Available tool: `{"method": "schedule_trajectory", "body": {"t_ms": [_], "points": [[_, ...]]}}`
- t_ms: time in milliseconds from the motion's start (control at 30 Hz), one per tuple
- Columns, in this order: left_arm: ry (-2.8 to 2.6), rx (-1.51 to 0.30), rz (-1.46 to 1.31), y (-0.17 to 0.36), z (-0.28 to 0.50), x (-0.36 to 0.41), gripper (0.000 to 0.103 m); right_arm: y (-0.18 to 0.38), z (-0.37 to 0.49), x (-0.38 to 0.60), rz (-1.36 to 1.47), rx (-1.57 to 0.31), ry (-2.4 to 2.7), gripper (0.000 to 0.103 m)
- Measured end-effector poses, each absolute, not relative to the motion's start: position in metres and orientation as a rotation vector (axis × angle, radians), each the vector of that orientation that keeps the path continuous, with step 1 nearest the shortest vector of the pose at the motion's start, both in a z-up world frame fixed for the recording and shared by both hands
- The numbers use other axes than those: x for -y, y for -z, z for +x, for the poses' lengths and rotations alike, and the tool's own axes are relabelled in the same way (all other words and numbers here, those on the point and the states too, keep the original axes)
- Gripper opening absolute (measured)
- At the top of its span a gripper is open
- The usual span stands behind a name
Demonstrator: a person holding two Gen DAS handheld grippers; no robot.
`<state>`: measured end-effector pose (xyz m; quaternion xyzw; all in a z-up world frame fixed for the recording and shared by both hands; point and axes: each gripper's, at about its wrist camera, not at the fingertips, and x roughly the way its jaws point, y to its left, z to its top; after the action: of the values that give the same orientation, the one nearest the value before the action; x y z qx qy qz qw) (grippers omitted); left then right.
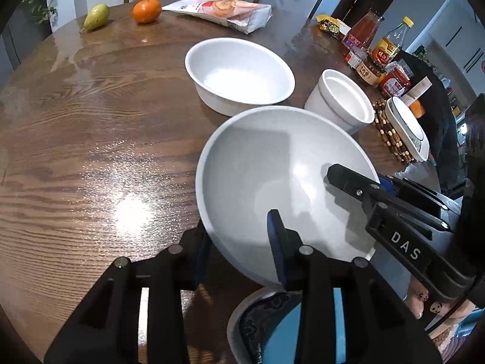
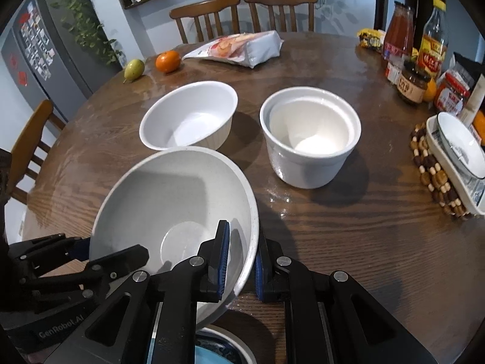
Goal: Organize plates and bowls
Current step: 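Lower the large white bowl onto the teal plate and open both grippers, then move both grippers toward the smaller white bowl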
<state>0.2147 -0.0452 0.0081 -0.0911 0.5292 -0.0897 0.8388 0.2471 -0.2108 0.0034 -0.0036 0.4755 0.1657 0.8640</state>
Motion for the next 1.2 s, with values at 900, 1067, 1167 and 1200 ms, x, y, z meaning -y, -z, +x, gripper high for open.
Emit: {"method": "schedule_trajectory", "body": {"t_ms": [900,1067,1167,1200], "points": [[0.203,-0.929,-0.185,-0.079,0.172,0.026,0.045,-0.073,0.211,0.221,0.035,-0.850,-0.369,0.061],[0.194,-0.866,-0.191,-0.105,0.164,0.016,0.052,-0.103,0.199,0.226,0.077,-0.779,-0.398,0.063],[0.193,-0.829,-0.197,-0.121,0.163,0.010,0.052,-0.122,0.193,0.230,0.133,-0.740,-0.447,0.066],[0.196,-0.824,-0.199,-0.126,0.163,0.008,0.052,-0.131,0.193,0.231,0.142,-0.723,-0.456,0.067]]}}
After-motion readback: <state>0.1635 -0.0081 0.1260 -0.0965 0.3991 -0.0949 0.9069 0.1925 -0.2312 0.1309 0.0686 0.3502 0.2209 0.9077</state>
